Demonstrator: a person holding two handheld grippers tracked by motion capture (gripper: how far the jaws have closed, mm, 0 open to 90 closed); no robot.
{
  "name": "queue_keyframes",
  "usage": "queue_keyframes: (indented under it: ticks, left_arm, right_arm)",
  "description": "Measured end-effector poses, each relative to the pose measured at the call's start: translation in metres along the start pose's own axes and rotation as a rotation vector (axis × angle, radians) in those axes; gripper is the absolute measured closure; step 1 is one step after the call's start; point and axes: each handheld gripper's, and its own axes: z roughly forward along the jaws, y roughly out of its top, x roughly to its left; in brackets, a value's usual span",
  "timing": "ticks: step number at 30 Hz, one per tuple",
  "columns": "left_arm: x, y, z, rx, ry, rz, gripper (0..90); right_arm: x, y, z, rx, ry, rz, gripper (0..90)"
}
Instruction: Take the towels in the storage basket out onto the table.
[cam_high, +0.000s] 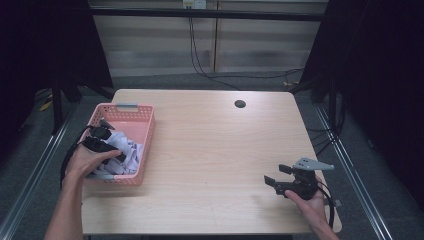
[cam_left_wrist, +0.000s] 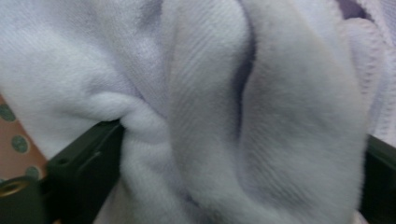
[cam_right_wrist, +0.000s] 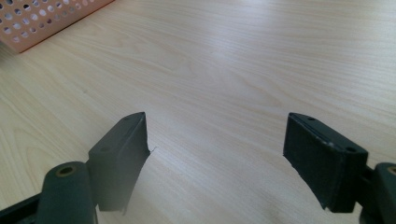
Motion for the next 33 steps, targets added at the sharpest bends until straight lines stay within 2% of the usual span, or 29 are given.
queue_keyframes:
  ticks: [3,7,9,13,14,15,18,19,23,27,28,29,30,33]
  left_arm:
    - [-0.005,-0.001,-0.002,-0.013,0.02,0.032,17.3]
    - [-0.007,-0.001,-0.007,-0.02,0.013,0.058,32.4]
    - [-0.007,-0.001,-0.008,-0.019,0.016,0.052,38.6]
    - [-0.004,-0.002,-0.013,-0.043,-0.011,0.046,46.9]
    - [-0.003,-0.003,-0.013,-0.056,-0.02,0.034,48.1]
    - [-0.002,-0.005,-0.014,-0.065,-0.02,0.044,48.9]
    - [0.0,-0.009,-0.016,-0.106,-0.033,0.004,49.8]
    - [0.001,-0.011,-0.017,-0.118,-0.035,0.014,50.3]
    - [0.002,-0.015,-0.022,-0.168,-0.052,-0.019,51.9]
    - [0.004,-0.019,-0.031,-0.217,-0.093,-0.02,52.1]
    - [0.003,-0.019,-0.033,-0.234,-0.102,-0.032,52.1]
    - [0.004,-0.02,-0.035,-0.249,-0.096,-0.023,52.1]
    - [0.004,-0.021,-0.038,-0.259,-0.112,-0.026,52.1]
    - [0.005,-0.023,-0.045,-0.293,-0.118,-0.031,52.0]
  right_arm:
    - [0.001,0.001,0.001,0.0,0.001,-0.006,21.4]
    - [0.002,0.001,0.001,0.0,0.0,-0.014,21.3]
    - [0.002,0.001,0.001,0.0,-0.005,-0.009,20.8]
    - [0.001,0.001,0.001,-0.001,-0.006,-0.006,20.5]
    - [0.001,0.001,0.0,-0.001,-0.005,-0.006,20.5]
    - [0.001,0.001,0.0,-0.001,-0.007,-0.005,20.5]
    - [0.0,0.001,0.0,-0.002,-0.008,-0.002,20.2]
    - [0.0,0.001,0.0,-0.003,-0.009,-0.002,20.2]
    - [0.0,0.001,0.0,-0.004,-0.011,0.0,20.2]
    - [-0.001,0.0,-0.001,-0.004,-0.012,0.003,20.2]
    - [-0.001,0.0,-0.001,-0.004,-0.013,0.004,20.2]
    - [-0.001,0.0,-0.001,-0.005,-0.013,0.004,20.2]
    - [-0.001,0.0,-0.001,-0.005,-0.012,0.004,20.2]
    - [-0.001,0.0,-0.001,-0.006,-0.011,0.005,20.3]
